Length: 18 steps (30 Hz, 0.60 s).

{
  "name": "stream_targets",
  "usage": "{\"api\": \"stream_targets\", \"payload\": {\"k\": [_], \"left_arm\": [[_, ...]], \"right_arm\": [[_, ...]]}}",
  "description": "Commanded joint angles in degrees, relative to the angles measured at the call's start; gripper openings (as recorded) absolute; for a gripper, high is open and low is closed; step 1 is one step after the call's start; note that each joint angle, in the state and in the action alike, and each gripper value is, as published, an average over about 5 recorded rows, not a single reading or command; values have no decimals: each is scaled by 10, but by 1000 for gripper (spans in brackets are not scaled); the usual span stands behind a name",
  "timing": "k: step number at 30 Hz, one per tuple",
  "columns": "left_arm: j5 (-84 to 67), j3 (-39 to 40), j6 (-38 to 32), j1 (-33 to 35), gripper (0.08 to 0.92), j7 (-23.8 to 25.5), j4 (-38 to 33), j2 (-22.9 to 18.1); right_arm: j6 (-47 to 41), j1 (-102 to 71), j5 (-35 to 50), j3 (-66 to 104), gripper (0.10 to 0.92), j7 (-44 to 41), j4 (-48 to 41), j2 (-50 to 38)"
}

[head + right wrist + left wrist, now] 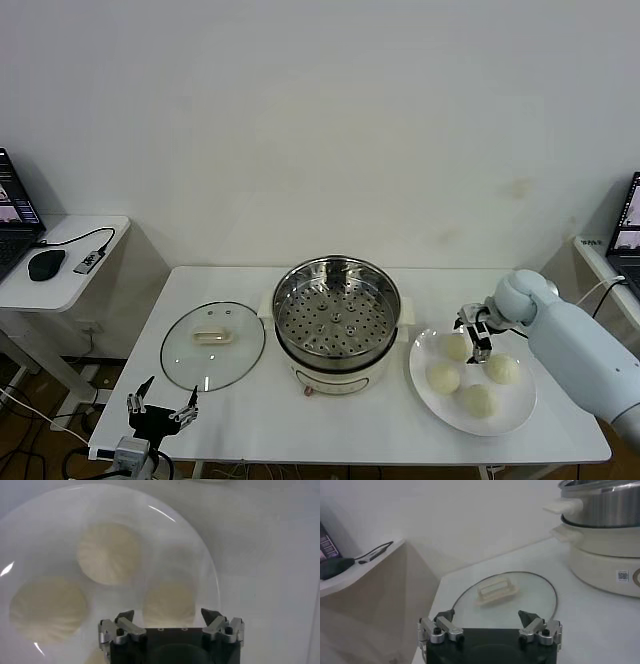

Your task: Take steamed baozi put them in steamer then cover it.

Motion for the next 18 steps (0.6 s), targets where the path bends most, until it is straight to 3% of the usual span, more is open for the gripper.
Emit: {"api": "stream_targets", "payload": {"k": [1, 12, 18], "left_arm": [[0, 0, 0, 0, 823, 0, 0, 0], [0, 0, 0, 0, 823, -1, 1, -1], [1, 0, 0, 0, 823, -1, 0, -2]], "right_arm": [[-3, -1, -3, -1, 802, 10, -4, 4], [-8, -1, 5, -1, 516, 9, -2, -1], [-14, 11, 36, -4, 484, 3, 9, -18]]}}
